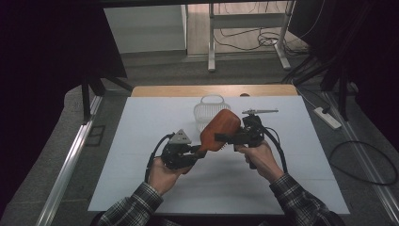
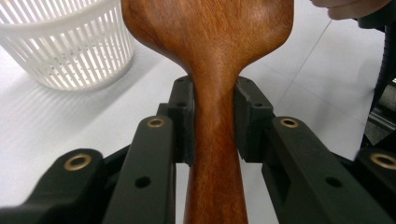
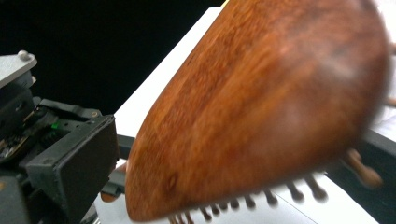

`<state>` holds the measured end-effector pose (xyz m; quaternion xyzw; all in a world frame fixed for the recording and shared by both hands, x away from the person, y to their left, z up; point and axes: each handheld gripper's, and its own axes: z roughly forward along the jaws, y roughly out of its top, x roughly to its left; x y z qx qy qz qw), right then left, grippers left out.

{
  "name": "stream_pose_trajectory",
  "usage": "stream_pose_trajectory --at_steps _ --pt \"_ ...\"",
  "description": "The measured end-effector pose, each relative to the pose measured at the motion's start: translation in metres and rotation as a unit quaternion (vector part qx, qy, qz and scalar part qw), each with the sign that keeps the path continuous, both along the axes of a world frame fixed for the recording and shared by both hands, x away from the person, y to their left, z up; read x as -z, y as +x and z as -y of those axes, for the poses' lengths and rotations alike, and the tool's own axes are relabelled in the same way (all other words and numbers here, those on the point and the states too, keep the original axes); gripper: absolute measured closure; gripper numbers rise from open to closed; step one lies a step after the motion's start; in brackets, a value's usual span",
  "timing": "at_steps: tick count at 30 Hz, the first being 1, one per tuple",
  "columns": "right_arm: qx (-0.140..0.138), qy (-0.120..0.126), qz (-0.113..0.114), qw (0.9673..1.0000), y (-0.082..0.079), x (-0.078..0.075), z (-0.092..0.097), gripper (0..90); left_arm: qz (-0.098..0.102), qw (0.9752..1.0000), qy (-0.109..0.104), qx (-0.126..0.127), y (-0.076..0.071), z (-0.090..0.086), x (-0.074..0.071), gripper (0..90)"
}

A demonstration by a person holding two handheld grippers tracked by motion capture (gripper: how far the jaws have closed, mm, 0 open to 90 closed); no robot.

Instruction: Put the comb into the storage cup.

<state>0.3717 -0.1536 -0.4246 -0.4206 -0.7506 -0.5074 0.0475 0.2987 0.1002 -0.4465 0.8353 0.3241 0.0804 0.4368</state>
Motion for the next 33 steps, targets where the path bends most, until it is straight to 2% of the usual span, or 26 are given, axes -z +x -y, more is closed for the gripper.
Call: stream_pose_trajectory --at_steps 6,8,12,14,16,20,25,33 --pt "-0.001 0.009 -0.015 0.9999 0.003 0.002 -0.005 0.2 0.003 1.0000 -0.001 0.001 -0.001 0.002 0.001 71.7" --pt "0.000 0.014 -0.016 0.9998 0.003 0.002 -0.005 3.3 0.004 1.0000 0.000 0.000 -0.002 0.003 0.001 71.6" --pt "0.008 0.024 -0.017 0.9995 0.004 0.002 -0.005 14.0 0.005 1.0000 0.000 0.000 -0.002 0.004 0.002 71.7" --pt "0.011 0.024 -0.017 0.9995 0.003 0.002 -0.005 23.5 0.007 1.0000 -0.001 0.000 -0.002 0.004 0.002 71.7" --pt "0.011 0.030 -0.018 0.9993 0.002 0.002 -0.004 26.1 0.006 1.0000 -0.003 0.000 -0.002 0.004 0.003 71.6" --pt "0.009 0.073 -0.047 0.9962 0.004 0.003 0.001 39.7 -0.001 1.0000 -0.007 0.004 0.000 0.003 0.005 71.7" --pt "0.007 0.096 -0.064 0.9933 0.004 0.004 0.004 46.0 -0.004 0.9999 0.003 0.010 0.001 0.006 0.009 71.6" --pt "-0.005 0.084 -0.065 0.9943 -0.001 0.002 0.000 53.4 -0.009 0.9997 0.016 0.014 0.003 0.009 0.015 70.4"
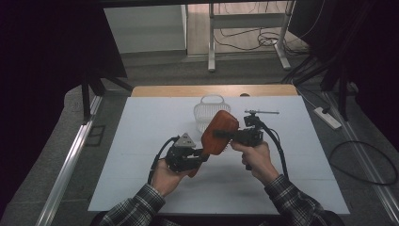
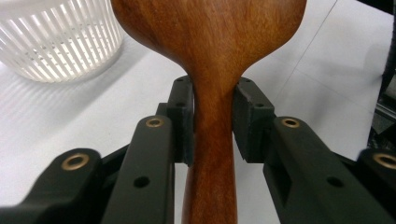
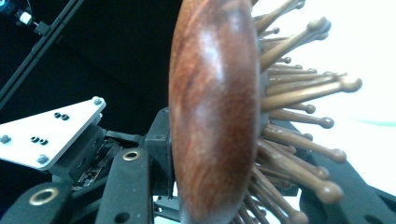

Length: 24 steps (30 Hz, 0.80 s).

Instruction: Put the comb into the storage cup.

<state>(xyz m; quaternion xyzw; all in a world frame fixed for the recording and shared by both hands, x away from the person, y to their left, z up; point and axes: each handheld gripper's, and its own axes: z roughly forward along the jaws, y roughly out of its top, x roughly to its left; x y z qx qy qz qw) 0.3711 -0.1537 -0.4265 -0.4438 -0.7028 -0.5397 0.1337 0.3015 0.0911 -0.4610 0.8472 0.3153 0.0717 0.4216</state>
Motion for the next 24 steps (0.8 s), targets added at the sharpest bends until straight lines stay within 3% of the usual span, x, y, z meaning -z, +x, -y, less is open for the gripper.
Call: stream_pose_trajectory --at_steps 11,20,24 --pt "0.006 -0.021 0.017 0.9996 -0.003 -0.003 -0.003 54.2 -0.004 0.9998 -0.016 -0.008 0.001 -0.006 -0.002 57.6" --pt "0.006 -0.026 0.030 0.9992 -0.002 -0.006 -0.001 54.3 -0.010 0.9997 -0.018 -0.010 0.001 -0.011 -0.002 34.7" --pt "0.006 -0.027 0.036 0.9990 -0.001 -0.008 0.000 54.3 -0.007 0.9999 -0.008 -0.007 -0.001 -0.014 -0.002 27.1"
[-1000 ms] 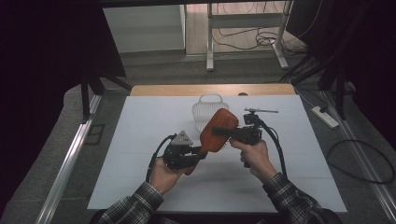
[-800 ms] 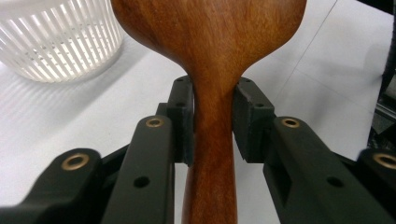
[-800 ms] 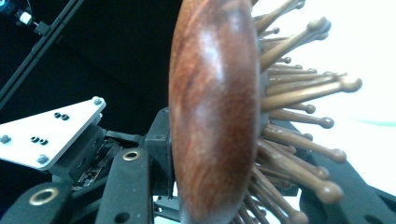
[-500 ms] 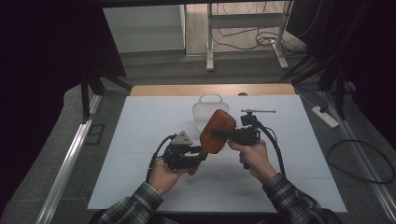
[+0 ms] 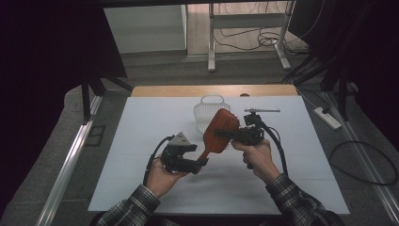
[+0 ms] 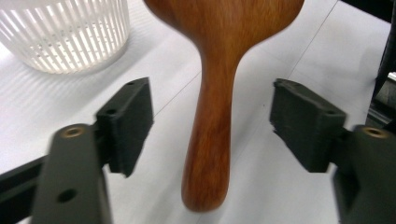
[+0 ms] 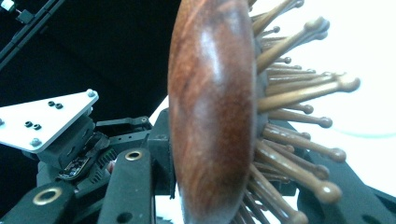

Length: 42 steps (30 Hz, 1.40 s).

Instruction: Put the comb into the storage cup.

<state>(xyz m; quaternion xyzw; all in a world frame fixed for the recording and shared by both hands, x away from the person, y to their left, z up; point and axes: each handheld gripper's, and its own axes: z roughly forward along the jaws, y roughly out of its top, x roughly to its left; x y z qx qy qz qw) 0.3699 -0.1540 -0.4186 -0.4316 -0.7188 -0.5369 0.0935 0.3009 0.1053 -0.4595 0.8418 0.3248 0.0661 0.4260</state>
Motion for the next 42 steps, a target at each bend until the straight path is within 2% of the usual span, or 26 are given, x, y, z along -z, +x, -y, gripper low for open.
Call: stream_pose_trajectory --at_steps 2,4,8,11,15,28,38,42 --pt "0.002 -0.001 0.002 1.0000 0.001 -0.001 0.001 54.4 0.004 1.0000 0.008 -0.005 -0.001 -0.002 0.000 21.9" --pt "0.003 -0.001 0.005 1.0000 0.002 -0.003 0.002 54.4 -0.002 1.0000 0.007 -0.005 0.000 -0.005 0.002 16.1" --pt "0.005 -0.006 0.012 0.9999 0.002 -0.005 0.003 54.3 -0.013 0.9999 0.001 -0.009 0.001 -0.011 0.003 10.6" --pt "0.007 -0.008 0.016 0.9998 0.004 -0.007 0.004 54.3 -0.016 0.9998 0.006 -0.011 0.000 -0.016 0.004 7.9" --pt "0.010 -0.007 0.021 0.9997 0.005 -0.008 0.005 54.3 -0.017 0.9995 0.022 -0.014 -0.002 -0.022 0.005 5.8" --pt "0.025 -0.008 0.035 0.9991 0.010 -0.016 0.014 54.2 -0.015 0.9995 0.000 -0.026 -0.012 -0.048 0.005 0.4" --pt "0.028 -0.006 0.042 0.9987 0.014 -0.021 0.013 54.3 -0.013 0.9989 0.005 -0.044 -0.026 -0.069 0.010 0.0" --pt "0.029 -0.005 0.045 0.9986 0.016 -0.023 0.013 54.2 -0.019 0.9983 0.004 -0.056 -0.032 -0.077 0.013 0.0"
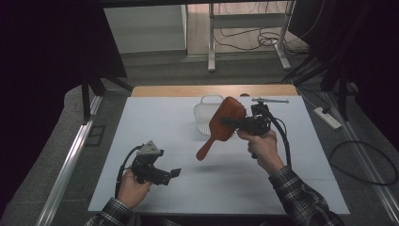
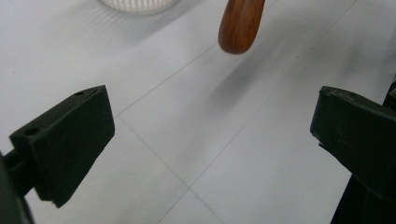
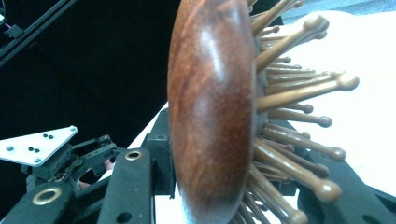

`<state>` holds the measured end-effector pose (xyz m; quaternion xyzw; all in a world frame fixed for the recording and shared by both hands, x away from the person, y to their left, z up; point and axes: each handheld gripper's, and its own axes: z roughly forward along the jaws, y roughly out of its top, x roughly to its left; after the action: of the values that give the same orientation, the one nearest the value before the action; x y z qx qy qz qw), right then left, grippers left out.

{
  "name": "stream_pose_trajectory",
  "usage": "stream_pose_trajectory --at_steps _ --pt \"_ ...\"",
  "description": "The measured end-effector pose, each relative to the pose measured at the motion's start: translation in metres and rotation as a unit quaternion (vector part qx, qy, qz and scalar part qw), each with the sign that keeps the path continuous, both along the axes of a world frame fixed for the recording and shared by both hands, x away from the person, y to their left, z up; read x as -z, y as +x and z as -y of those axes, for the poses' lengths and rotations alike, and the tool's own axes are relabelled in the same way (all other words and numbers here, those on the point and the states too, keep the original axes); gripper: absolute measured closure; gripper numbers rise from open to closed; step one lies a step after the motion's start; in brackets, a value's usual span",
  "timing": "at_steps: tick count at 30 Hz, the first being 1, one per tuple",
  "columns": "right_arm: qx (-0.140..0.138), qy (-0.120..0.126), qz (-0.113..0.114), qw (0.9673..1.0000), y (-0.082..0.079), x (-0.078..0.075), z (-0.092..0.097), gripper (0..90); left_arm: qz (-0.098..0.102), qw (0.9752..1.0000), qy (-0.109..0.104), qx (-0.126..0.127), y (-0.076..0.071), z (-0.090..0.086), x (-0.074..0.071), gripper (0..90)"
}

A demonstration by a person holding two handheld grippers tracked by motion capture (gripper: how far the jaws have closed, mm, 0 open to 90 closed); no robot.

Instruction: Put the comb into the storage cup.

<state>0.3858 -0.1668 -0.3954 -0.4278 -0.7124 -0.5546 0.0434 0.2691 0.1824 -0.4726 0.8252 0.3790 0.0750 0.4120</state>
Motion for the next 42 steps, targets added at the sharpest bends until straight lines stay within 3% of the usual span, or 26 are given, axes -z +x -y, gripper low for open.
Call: stream_pose_trajectory --at_steps 8,20,28,42 --pt "0.004 0.001 0.006 1.0000 0.004 -0.005 -0.001 54.2 -0.002 0.9999 0.001 -0.015 -0.008 -0.015 0.004 0.0" --pt "0.022 0.000 0.013 0.9997 0.014 -0.012 0.000 54.2 -0.013 0.9988 -0.020 -0.043 -0.025 -0.043 0.005 0.0" --pt "0.033 0.006 0.013 0.9994 0.020 -0.017 0.002 54.2 -0.004 0.9978 -0.035 -0.057 -0.035 -0.058 0.004 0.0" --pt "0.047 0.009 0.020 0.9987 0.029 -0.028 0.000 54.2 0.000 0.9974 -0.022 -0.069 -0.052 -0.070 0.006 0.0"
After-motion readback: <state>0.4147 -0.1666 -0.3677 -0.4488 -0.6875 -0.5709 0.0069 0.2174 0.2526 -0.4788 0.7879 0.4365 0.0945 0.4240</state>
